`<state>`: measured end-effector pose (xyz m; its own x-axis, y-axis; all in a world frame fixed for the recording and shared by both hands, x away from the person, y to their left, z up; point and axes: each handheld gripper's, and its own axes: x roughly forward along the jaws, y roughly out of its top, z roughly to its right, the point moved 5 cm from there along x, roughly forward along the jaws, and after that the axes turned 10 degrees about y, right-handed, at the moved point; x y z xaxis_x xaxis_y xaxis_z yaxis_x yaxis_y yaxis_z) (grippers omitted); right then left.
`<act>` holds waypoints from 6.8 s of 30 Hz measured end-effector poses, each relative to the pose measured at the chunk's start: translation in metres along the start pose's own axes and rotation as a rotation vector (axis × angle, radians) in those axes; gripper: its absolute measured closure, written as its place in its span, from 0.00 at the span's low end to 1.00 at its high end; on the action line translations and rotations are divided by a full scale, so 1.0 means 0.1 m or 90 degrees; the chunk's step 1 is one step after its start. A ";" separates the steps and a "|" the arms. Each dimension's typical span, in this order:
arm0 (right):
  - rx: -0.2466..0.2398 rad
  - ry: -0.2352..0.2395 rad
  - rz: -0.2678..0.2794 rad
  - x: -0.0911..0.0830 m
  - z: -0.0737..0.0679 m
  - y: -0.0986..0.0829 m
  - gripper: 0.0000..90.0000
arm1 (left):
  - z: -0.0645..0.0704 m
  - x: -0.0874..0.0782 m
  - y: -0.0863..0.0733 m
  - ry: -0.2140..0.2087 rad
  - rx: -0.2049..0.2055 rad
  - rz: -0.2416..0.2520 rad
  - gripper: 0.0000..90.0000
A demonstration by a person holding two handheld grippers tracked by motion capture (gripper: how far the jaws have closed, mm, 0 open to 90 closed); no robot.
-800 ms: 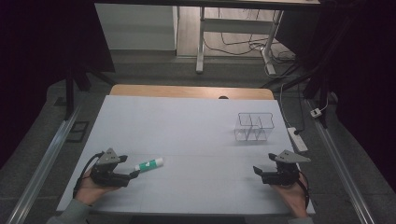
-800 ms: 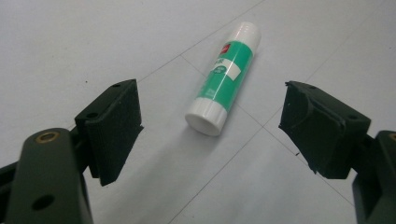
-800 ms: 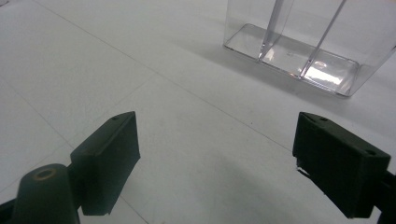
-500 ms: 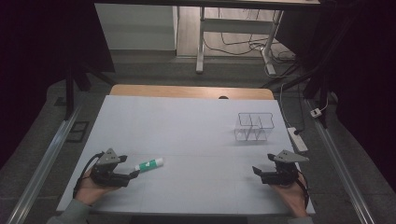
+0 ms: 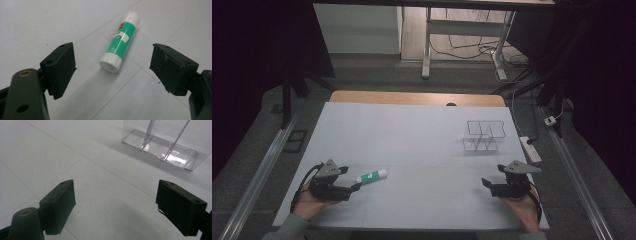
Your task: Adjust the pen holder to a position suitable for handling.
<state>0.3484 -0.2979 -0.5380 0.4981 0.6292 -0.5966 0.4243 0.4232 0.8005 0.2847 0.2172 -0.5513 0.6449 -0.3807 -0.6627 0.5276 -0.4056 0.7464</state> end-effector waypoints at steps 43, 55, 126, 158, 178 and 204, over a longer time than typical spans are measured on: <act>0.069 -0.048 -0.010 0.04 0.29 0.23 0.26 | -0.03 -0.01 -0.01 0.000 -0.004 0.005 0.22; 0.110 -0.099 -0.016 0.04 0.57 0.26 0.35 | -0.03 0.00 -0.01 0.000 -0.007 0.004 0.22; 0.091 -0.135 -0.061 0.40 1.20 0.47 0.99 | -0.04 0.00 -0.03 0.000 -0.005 0.003 0.22; 0.049 -0.082 -0.029 0.63 1.02 0.64 0.99 | -0.04 0.01 -0.03 0.001 -0.002 0.000 0.22; 0.028 -0.059 -0.036 0.83 0.86 0.78 0.99 | -0.04 0.01 -0.03 0.003 0.000 -0.001 0.22; 0.013 -0.030 -0.038 1.01 0.68 0.91 0.99 | -0.04 0.00 -0.03 0.004 0.000 0.000 0.22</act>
<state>0.4888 -0.2402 -0.5297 0.5063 0.5713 -0.6460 0.4698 0.4454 0.7622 0.2855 0.2216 -0.5538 0.6484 -0.3760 -0.6619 0.5270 -0.4058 0.7467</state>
